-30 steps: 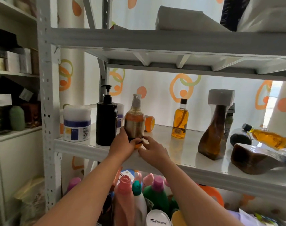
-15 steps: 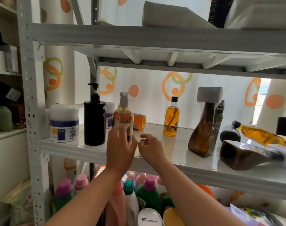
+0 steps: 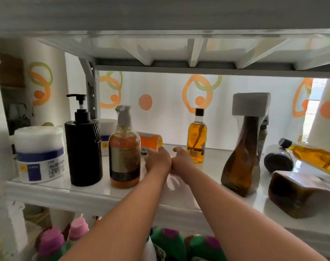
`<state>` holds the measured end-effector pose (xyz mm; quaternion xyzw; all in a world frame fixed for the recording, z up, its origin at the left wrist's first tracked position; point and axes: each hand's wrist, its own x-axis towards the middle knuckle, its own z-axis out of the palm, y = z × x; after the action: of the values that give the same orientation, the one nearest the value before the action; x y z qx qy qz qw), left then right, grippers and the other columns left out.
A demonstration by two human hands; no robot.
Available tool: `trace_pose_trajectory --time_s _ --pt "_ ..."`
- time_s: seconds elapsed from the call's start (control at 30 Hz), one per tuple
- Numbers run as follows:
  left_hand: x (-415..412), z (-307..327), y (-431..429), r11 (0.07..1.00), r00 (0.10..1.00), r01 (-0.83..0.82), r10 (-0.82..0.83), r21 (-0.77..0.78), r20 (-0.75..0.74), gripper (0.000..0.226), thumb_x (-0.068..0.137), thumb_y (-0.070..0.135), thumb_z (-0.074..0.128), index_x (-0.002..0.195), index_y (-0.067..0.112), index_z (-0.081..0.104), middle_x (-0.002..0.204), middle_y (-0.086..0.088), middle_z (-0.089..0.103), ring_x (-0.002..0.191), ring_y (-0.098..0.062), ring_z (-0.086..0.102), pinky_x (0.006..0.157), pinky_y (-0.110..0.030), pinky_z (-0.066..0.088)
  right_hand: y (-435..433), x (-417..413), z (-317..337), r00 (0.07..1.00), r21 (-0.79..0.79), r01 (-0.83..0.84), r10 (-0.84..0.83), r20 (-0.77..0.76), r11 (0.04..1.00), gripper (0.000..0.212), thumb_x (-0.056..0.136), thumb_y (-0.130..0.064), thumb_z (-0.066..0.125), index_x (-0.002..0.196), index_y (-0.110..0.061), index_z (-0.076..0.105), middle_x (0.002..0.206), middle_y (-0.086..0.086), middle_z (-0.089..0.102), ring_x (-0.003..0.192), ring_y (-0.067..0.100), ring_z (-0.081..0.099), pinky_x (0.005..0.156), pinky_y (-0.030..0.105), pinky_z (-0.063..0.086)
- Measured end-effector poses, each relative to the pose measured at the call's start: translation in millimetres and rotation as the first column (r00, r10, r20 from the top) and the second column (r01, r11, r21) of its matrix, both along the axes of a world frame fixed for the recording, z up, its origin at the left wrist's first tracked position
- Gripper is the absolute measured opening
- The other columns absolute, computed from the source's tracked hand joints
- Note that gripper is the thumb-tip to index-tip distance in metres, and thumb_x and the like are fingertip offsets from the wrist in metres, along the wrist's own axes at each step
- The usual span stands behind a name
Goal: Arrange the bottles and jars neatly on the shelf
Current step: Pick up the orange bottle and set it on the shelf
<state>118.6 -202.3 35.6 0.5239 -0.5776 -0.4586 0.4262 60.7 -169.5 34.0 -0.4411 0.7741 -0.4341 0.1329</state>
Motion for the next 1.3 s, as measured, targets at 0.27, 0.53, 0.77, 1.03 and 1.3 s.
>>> trace_pose_trajectory --time_s 0.27,0.53,0.77,1.03,1.3 --pt "-13 -11 -31 0.987 0.996 -0.079 0.074 -0.139 -0.041 0.062 0.092 0.024 0.034 0.147 0.004 0.016 0.152 -0.019 0.027 0.137 -0.036 0.032 0.112 -0.046 0.028 -57 -22 -4 0.978 0.09 -0.08 0.096 -0.184 0.993 0.088 0.087 -0.029 0.061 0.148 -0.029 -0.002 0.145 0.02 0.031 0.127 0.034 0.042 0.09 0.034 0.041" --pt "-16 -16 -32 0.977 0.996 0.029 -0.01 -0.211 0.091 0.056 0.096 0.026 0.026 0.146 0.002 0.019 0.153 -0.018 0.024 0.141 -0.031 0.024 0.116 -0.043 0.021 -84 -17 -10 0.923 0.009 -0.18 0.172 -0.343 0.984 0.065 0.096 -0.024 0.045 0.149 -0.021 0.008 0.158 0.011 0.002 0.144 0.031 0.01 0.114 0.039 0.017" --pt "-13 -13 -28 0.987 0.999 -0.006 0.014 -0.159 0.047 0.057 0.094 0.025 0.03 0.145 0.0 0.021 0.15 -0.02 0.029 0.137 -0.033 0.03 0.114 -0.044 0.025 -71 -5 -8 0.925 -0.131 -0.187 0.13 -0.356 0.973 0.041 0.089 -0.014 0.055 0.126 -0.004 0.04 0.125 0.021 0.048 0.114 0.034 0.049 0.087 0.032 0.041" --pt "-3 -10 -21 0.992 0.997 0.0 -0.01 -0.128 -0.081 0.059 0.096 0.021 0.027 0.148 0.003 0.007 0.153 -0.021 0.024 0.138 -0.036 0.028 0.114 -0.042 0.024 -54 -7 -3 0.934 -0.113 0.02 -0.059 -0.352 0.993 0.049 0.083 -0.033 0.064 0.121 -0.014 0.04 0.114 0.019 0.056 0.101 0.034 0.057 0.077 0.034 0.043" --pt "8 -5 10 0.977 0.994 0.105 -0.1 -0.184 0.039 0.056 0.099 0.025 0.023 0.149 0.004 0.01 0.155 -0.019 0.016 0.141 -0.031 0.023 0.111 -0.034 0.023 -9 -3 -8 0.937 -0.112 0.156 -0.182 -0.299 0.982 0.051 0.081 -0.047 0.056 0.117 -0.013 0.045 0.108 0.015 0.064 0.101 0.034 0.06 0.08 0.039 0.047"
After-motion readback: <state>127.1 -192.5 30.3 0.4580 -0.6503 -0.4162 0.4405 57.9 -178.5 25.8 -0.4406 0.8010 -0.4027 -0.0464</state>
